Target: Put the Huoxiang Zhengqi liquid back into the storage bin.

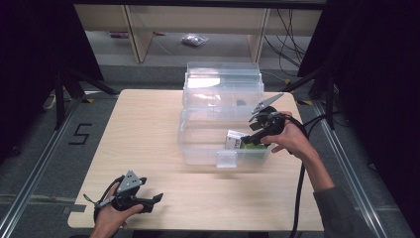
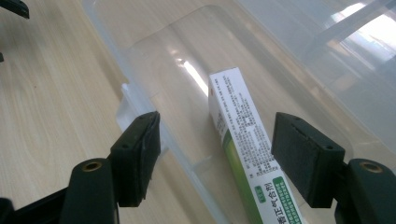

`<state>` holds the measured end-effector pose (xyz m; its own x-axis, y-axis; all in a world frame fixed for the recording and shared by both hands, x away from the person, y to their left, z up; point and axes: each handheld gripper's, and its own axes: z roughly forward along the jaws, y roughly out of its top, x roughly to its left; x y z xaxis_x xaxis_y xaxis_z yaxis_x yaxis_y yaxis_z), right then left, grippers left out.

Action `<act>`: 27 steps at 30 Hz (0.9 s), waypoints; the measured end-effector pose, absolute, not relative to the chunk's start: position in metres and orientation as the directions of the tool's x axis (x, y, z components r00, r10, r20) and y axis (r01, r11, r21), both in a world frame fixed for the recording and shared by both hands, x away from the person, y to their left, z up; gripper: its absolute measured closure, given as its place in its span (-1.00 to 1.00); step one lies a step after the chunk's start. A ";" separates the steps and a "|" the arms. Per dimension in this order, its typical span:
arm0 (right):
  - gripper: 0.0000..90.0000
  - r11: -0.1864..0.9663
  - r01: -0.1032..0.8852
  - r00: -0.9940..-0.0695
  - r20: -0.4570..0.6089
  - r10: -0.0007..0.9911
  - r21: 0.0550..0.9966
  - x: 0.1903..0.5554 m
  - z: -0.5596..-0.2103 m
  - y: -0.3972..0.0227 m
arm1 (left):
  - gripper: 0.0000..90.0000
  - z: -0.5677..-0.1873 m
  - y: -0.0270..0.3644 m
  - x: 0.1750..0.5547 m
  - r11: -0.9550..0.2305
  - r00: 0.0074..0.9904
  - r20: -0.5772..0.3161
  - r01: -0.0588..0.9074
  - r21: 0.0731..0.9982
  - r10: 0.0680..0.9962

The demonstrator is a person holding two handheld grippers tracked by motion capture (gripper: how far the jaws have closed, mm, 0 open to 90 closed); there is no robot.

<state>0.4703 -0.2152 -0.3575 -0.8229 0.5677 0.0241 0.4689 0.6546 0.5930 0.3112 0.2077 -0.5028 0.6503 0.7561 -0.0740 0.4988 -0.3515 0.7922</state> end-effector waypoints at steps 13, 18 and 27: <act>-0.31 0.614 0.486 -0.806 0.047 0.590 0.623 0.458 -0.360 -0.215 | -0.65 -0.503 0.208 0.311 -0.350 0.652 -0.077 0.498 0.793 0.754; -0.38 0.616 0.472 -0.815 0.045 0.578 0.630 0.452 -0.361 -0.214 | -0.65 -0.503 0.207 0.311 -0.340 0.649 -0.084 0.499 0.797 0.756; -0.45 0.580 0.493 -0.795 0.064 0.603 0.649 0.438 -0.364 -0.211 | -0.65 -0.503 0.207 0.311 -0.342 0.650 -0.082 0.498 0.797 0.755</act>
